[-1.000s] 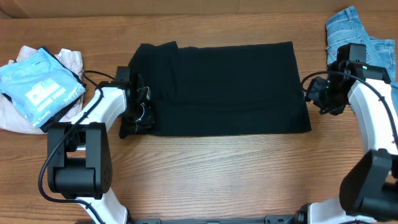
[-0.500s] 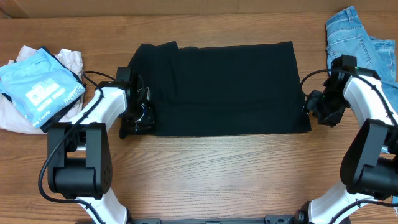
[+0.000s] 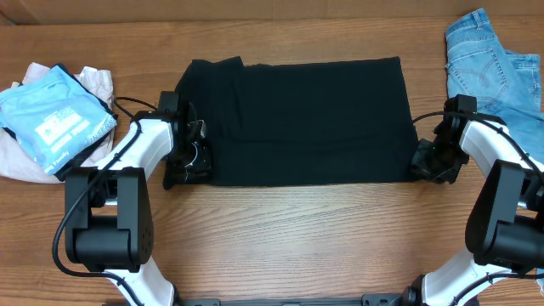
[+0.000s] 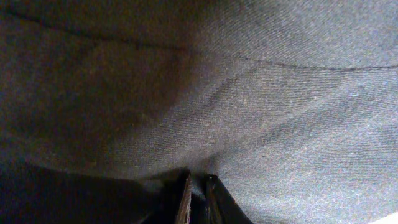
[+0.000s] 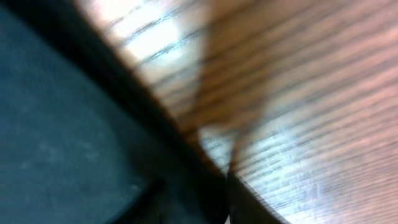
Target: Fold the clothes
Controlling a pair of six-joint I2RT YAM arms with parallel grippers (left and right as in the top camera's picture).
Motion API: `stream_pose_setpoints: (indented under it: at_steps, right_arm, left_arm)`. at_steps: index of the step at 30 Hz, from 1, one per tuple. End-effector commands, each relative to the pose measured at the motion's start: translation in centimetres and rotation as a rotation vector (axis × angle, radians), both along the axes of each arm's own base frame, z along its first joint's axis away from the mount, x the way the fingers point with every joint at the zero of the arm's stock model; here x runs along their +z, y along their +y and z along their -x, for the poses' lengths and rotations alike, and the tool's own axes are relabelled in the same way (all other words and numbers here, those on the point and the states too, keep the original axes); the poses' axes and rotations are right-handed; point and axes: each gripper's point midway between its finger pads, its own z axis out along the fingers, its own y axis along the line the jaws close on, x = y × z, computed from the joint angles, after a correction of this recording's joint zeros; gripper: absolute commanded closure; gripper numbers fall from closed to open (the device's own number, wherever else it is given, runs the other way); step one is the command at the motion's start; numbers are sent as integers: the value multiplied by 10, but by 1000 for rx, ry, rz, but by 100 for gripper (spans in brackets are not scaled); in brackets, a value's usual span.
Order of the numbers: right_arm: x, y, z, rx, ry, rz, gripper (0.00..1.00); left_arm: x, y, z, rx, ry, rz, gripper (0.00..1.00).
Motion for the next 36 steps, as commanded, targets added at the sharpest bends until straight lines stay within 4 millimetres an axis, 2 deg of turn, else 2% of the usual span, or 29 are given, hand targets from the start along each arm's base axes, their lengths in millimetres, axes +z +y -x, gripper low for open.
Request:
stream_pose_setpoints:
  at_steps: [1, 4, 7, 10, 13, 19, 24, 32, 36]
  right_arm:
    - [-5, 2, 3, -8, 6, -13, 84]
    - [-5, 3, 6, -8, 16, -16, 96]
    - [-4, 4, 20, -16, 74, -15, 96]
    - [-1, -11, 45, -106, 187, 89, 96]
    - [3, -21, 60, -147, 252, 162, 96]
    - [7, -17, 74, -186, 310, 160, 96]
    - [10, -16, 81, -181, 343, 155, 96]
    - [14, -12, 95, -182, 403, 147, 96]
    - [15, -12, 95, -197, 404, 150, 96]
  left_arm:
    - [-14, 7, 12, -1, 54, -51, 86]
    - [-14, 7, 13, -1, 58, -52, 85]
    - [-13, 7, 16, -1, 69, -52, 86]
    - [-13, 10, 28, -3, 116, -72, 88]
    - [-18, 21, 46, -2, 178, -135, 90]
    - [-32, 25, 82, 33, 279, -155, 91]
    - [-40, 27, 103, 32, 330, -160, 94]
    - [-43, 27, 120, 27, 373, -163, 96]
    - [-42, 27, 118, 27, 361, -162, 96]
